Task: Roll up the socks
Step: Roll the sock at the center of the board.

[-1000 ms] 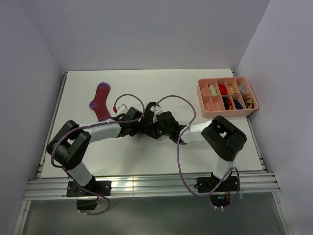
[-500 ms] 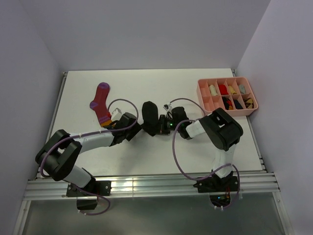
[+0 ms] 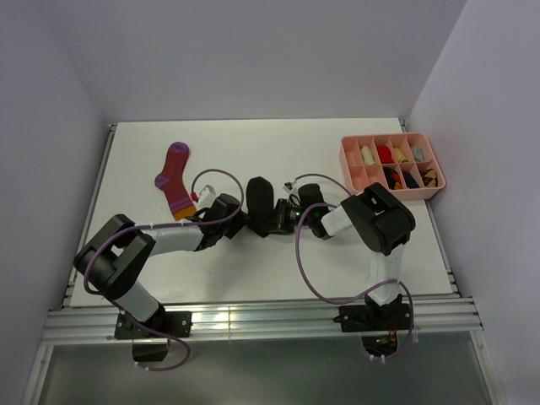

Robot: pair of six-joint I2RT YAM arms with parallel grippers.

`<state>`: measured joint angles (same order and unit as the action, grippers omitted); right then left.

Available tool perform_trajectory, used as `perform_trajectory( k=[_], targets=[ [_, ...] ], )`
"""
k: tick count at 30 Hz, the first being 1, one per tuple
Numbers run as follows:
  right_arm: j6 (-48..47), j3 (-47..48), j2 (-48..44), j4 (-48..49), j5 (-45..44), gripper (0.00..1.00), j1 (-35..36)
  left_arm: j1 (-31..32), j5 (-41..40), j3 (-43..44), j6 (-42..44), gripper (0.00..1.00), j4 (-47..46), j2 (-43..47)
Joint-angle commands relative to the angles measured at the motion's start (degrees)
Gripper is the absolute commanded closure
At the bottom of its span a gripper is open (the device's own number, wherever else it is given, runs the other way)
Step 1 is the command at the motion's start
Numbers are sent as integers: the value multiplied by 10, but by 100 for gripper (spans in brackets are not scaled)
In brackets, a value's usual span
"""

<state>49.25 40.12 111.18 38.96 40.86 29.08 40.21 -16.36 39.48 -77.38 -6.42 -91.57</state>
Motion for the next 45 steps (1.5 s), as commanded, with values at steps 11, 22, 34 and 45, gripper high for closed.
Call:
perform_trajectory(
  k=[11,22,34,45],
  targets=[
    [1,17,11,-20,-1,100,-11,17,29,9,6,77,-7,-41],
    [-182,90,-115,-222,-56,67,-10,19,-10,80,75,100,103,-57],
    [-344,245,-82,-365,-208,64,-10,18,7,115,157,100,154,-53],
    [-325,296,25,-369,-278,64,-5,17,35,118,201,100,171,-48]
  ],
)
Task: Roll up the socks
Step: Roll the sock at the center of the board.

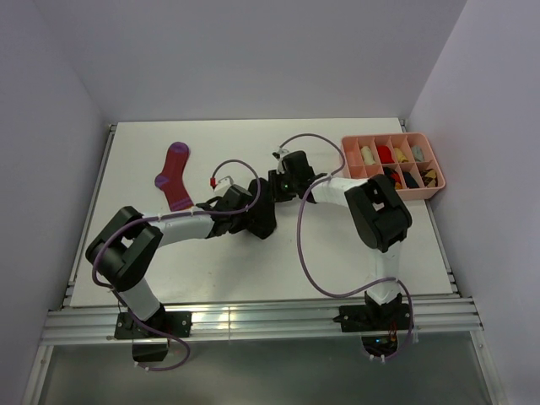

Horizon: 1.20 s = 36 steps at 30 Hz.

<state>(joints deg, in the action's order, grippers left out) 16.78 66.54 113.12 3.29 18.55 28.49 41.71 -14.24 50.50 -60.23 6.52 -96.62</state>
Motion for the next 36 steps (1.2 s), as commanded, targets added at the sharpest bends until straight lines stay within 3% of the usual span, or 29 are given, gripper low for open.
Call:
perform_trajectory(
  k=[1,5,9,15,19,20,30,36],
  targets=[
    [5,36,10,-19,-77,64,1,2,14,5,29,100,50,5],
    [19,43,11,-50,-123,64,-2,-3,25,-11,40,100,58,22],
    [-3,31,-18,-35,-106,63,-4,-7,28,10,48,100,74,19],
    [-58,-137,-176,119,-127,63,32,-7,40,57,43,100,89,-22],
    [-87,-234,-243,195,-148,51,67,-8,47,72,37,100,95,-37],
    [-121,-283,-264,233,-156,47,112,-7,48,85,40,100,103,-49],
    [-209,-345,-287,294,-222,43,215,-12,49,98,46,100,120,-59],
    [-239,-330,-248,302,-261,43,249,-13,60,101,48,100,115,-67]
  ],
)
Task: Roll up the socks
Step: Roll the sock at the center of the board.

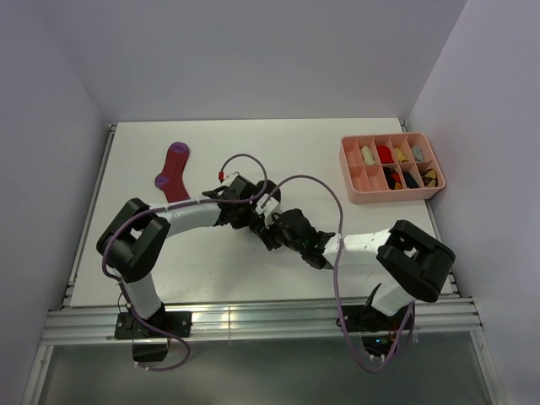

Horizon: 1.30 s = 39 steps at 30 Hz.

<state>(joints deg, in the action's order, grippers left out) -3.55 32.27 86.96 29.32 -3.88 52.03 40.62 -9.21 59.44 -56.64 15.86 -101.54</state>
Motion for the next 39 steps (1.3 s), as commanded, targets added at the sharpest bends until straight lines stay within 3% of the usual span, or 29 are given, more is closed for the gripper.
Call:
perform_trajectory(
  k=[1,14,18,27,29,32,39],
  targets=[
    [-37,17,19,41,-40,43,18,-2,10,11,13,100,22,-18],
    [-52,75,105,-10,-106,48,63,-2,14,8,7,100,16,-17],
    [-41,83,117,-34,-121,59,65,-2,15,5,5,100,13,-16],
    [-9,73,78,-41,-102,56,62,-2,16,1,7,100,8,-15],
    [18,72,53,-58,-71,50,47,-2,16,-1,8,100,8,-14],
    [61,70,4,-80,-10,49,14,-2,19,-5,10,100,2,-12],
    [101,96,5,-135,16,56,-75,-2,21,-15,11,100,-8,-6]
  ],
)
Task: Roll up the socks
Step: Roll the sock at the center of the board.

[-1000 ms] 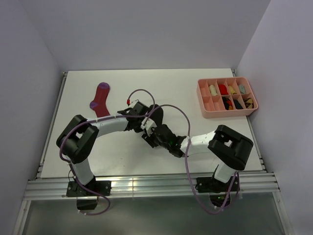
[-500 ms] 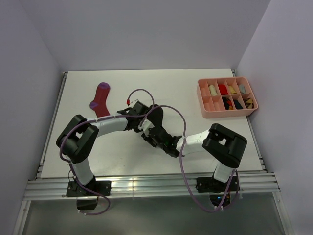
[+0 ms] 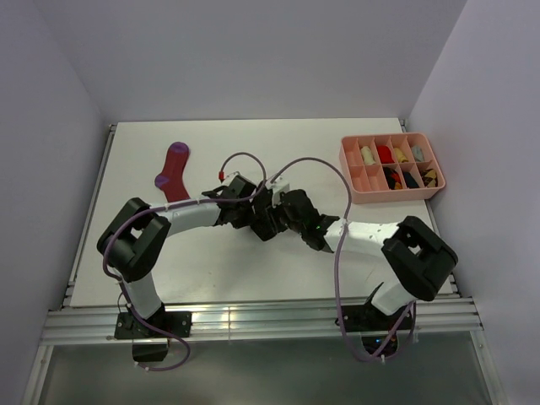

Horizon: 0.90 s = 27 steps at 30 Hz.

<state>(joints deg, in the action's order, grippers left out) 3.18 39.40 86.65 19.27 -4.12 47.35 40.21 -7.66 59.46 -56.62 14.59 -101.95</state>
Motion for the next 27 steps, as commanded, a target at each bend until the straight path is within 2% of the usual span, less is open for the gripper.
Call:
perform_trajectory(
  k=[1,9,13,17,27],
  targets=[
    [35,37,16,-37,24,57,-37,2,5,-17,10,100,4,1],
    [39,112,111,-44,29,57,-60,2,3,-25,12,100,-6,11],
    [43,179,172,-70,26,57,-63,2,7,-35,24,100,-18,27],
    [54,238,235,-131,15,57,-68,2,17,-58,50,100,-41,61],
    [68,326,285,-230,22,57,-75,4,70,-136,130,100,-122,137]
  ],
)
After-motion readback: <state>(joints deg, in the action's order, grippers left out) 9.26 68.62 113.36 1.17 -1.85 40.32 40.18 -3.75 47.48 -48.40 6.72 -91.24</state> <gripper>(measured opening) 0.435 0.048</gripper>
